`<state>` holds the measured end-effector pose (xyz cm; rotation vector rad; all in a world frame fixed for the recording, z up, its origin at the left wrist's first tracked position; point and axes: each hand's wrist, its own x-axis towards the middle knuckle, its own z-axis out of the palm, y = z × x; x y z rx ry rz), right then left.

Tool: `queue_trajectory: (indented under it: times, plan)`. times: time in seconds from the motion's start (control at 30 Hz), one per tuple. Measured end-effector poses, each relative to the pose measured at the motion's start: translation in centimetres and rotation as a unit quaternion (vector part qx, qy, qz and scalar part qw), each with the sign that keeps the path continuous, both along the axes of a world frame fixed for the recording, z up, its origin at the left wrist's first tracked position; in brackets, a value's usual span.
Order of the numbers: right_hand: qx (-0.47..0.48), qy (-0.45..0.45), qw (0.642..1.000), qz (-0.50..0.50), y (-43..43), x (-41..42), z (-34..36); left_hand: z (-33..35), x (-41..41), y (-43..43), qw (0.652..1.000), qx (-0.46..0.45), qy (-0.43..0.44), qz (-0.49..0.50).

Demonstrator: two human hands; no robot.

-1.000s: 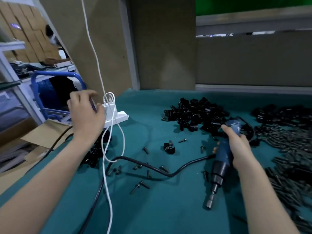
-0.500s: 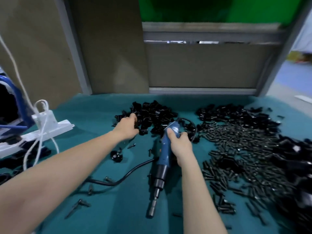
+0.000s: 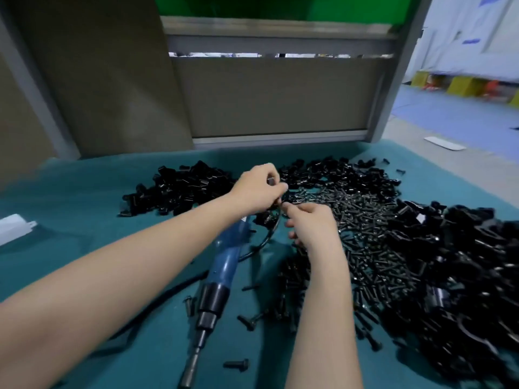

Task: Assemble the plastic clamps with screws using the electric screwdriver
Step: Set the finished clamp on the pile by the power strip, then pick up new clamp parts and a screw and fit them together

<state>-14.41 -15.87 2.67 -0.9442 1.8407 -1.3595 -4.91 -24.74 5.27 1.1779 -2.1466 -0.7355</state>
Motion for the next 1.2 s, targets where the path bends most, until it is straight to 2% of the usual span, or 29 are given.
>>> queue_trajectory:
  times: [0.07,0.13,0.23,0.3,0.4,0.53,0.63,0.8,1.07,1.13,1.2]
  plan:
    - [-0.079,-0.075,0.992,-0.068,1.6,-2.1,0.6,-0.6,-3.2,0.8,0.993,-0.039,-0.104,-0.051]
    - [-0.150,-0.137,0.964,-0.170,3.0,-3.9,1.1,-1.7,-6.1,1.1,0.977,-0.072,-0.185,-0.076]
    - [-0.205,-0.194,0.905,-0.317,4.1,-5.7,1.1,-2.6,-9.6,0.9,0.968,-0.090,-0.214,-0.098]
    - [-0.220,-0.227,0.877,-0.361,4.4,-6.2,0.8,-3.0,-11.5,0.5,0.965,-0.087,-0.220,-0.112]
    - [-0.229,-0.256,0.860,-0.378,4.5,-6.3,0.5,-3.2,-13.9,0.2,0.964,-0.085,-0.230,-0.104]
    - [-0.219,-0.273,0.867,-0.354,3.9,-5.9,-0.1,-2.1,-15.7,-1.6,0.964,-0.119,-0.237,-0.021]
    - [-0.209,-0.287,0.872,-0.338,3.6,-6.1,-0.9,-1.2,-15.2,-4.4,0.931,-0.133,-0.341,-0.001]
    - [-0.190,-0.311,0.874,-0.320,3.2,-6.7,-1.4,-2.0,-14.5,-8.2,0.877,-0.082,-0.467,-0.079]
    - [-0.174,-0.333,0.878,-0.296,3.2,-6.3,-1.9,-3.5,-13.8,-10.9,0.909,-0.123,-0.392,-0.076]
    - [-0.174,-0.337,0.879,-0.290,3.1,-6.3,-1.8,-3.4,-13.5,-11.1,0.932,-0.117,-0.336,-0.069]
    - [-0.174,-0.341,0.880,-0.281,3.2,-6.2,-1.9,-2.9,-12.9,-11.2,0.964,-0.064,-0.246,-0.075]
